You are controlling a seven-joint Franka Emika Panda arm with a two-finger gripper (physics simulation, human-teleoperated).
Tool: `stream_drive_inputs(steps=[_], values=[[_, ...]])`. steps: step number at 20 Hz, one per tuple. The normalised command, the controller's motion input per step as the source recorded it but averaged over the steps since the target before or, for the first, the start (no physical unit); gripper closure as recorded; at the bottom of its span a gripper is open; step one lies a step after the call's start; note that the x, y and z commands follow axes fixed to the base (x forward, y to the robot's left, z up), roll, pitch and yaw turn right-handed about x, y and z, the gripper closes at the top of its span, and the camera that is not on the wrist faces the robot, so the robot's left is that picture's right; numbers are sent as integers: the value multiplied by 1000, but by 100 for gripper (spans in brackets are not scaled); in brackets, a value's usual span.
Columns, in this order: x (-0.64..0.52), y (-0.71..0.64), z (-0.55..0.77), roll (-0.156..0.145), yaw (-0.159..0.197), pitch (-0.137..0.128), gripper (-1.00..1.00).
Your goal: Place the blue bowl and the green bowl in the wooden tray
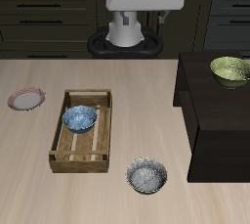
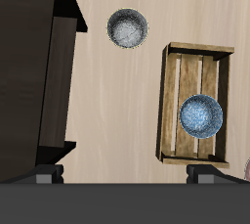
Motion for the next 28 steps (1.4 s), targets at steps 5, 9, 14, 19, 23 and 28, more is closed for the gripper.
stream_drive_inputs(steps=[5,9,14,19,23,28], values=[[168,264,36,4,-16,19,-100],[158,464,26,30,-16,25,-100],[36,391,32,27,17,0,-100],[44,365,41,35,-6,5,-100],[201,412,-36,-11,-29,29,-100],[120,245,14,-26,-29,3,-100]])
